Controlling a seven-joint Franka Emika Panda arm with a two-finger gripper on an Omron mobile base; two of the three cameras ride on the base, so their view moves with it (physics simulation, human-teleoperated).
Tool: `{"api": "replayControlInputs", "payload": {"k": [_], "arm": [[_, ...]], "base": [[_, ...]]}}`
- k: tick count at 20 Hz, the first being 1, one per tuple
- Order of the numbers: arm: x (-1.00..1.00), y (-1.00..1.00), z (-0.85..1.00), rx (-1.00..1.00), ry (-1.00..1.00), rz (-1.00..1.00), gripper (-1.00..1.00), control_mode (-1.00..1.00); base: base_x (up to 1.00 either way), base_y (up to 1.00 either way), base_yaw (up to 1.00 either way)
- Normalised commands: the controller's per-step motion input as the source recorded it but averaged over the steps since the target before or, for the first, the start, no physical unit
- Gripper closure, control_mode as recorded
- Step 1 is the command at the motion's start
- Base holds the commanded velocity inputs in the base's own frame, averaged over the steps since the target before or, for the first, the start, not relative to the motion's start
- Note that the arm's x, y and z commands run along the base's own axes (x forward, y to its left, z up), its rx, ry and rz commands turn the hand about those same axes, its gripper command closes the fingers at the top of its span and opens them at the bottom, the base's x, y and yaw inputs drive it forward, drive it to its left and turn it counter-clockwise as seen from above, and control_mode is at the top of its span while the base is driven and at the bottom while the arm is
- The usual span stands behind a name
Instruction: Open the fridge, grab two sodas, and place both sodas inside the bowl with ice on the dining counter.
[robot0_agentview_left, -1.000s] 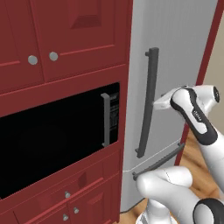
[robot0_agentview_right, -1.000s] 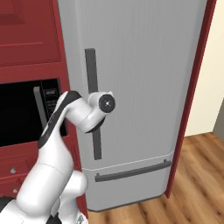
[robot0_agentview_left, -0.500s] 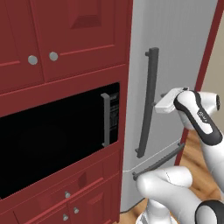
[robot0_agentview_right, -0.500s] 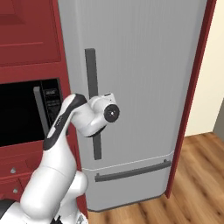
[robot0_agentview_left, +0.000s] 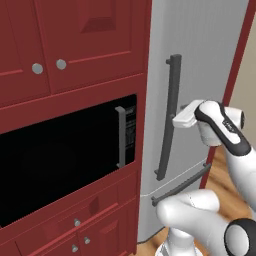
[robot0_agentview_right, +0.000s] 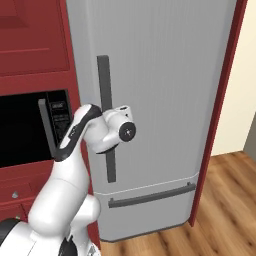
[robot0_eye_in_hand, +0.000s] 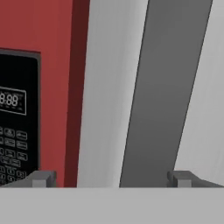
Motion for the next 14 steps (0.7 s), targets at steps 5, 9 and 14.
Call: {"api": "replayControlInputs", "payload": {"k": [5, 9, 14], "arm": [[0.37, 0.0, 0.0, 0.07, -0.03, 0.0, -1.0, -1.0], [0.34, 0.0, 0.0, 0.06, -0.02, 0.0, -1.0, -1.0], [0.28, 0.0, 0.0, 0.05, -0.02, 0.0, -1.0, -1.0]], "base": [[0.0, 0.0, 0.0], [0.0, 0.0, 0.0], [0.0, 0.0, 0.0]]}}
